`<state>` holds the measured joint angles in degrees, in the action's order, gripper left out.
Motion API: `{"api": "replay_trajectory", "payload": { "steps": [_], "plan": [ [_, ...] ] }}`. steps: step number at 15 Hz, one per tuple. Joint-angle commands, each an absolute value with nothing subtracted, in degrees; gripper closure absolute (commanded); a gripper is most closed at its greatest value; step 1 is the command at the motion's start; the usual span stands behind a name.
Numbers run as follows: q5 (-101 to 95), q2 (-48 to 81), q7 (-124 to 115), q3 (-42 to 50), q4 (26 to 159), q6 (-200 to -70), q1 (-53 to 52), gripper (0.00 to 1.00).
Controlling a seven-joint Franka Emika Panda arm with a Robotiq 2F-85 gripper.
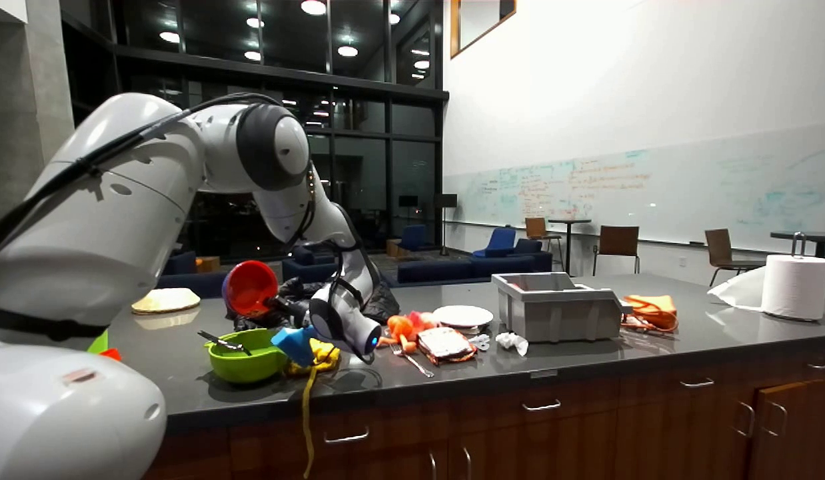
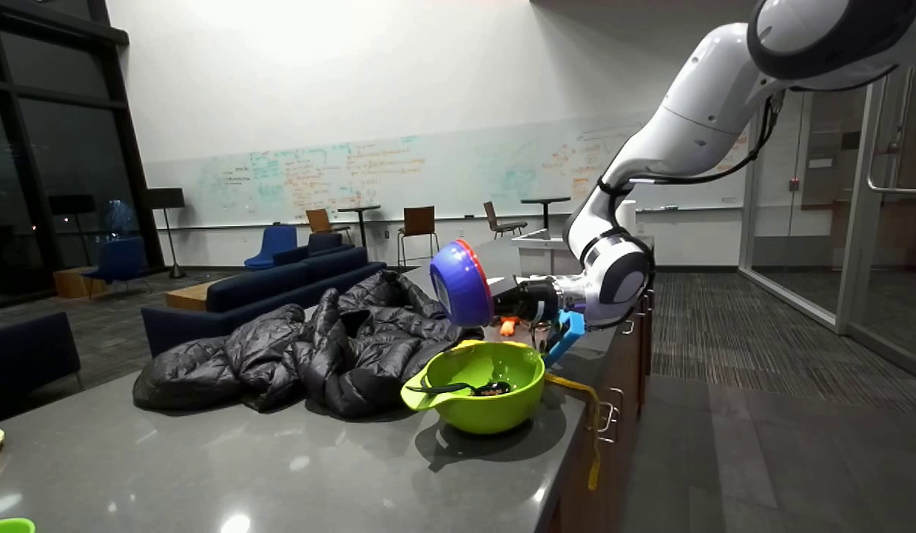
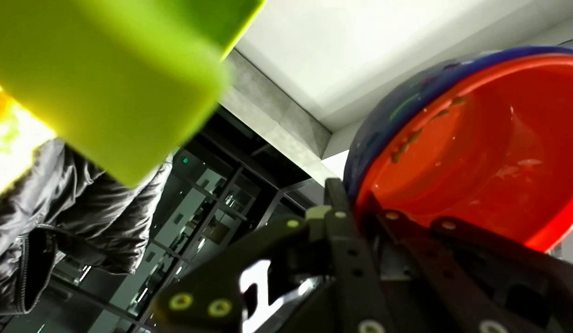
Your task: Pour the contents of the orange bowl into the green bowl
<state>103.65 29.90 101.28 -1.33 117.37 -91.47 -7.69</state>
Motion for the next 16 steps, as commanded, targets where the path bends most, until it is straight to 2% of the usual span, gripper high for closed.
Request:
{"api": "replay_trajectory", "payload": {
  "steps": [1, 16],
  "plan": [
    [101.3, 27.6, 100.4, -1.1, 118.1, -93.6, -8.4, 0.98],
    [92.0, 25.9, 100.1, -1.4, 115.0, -101.3, -9.2, 0.98]
  ]
}}
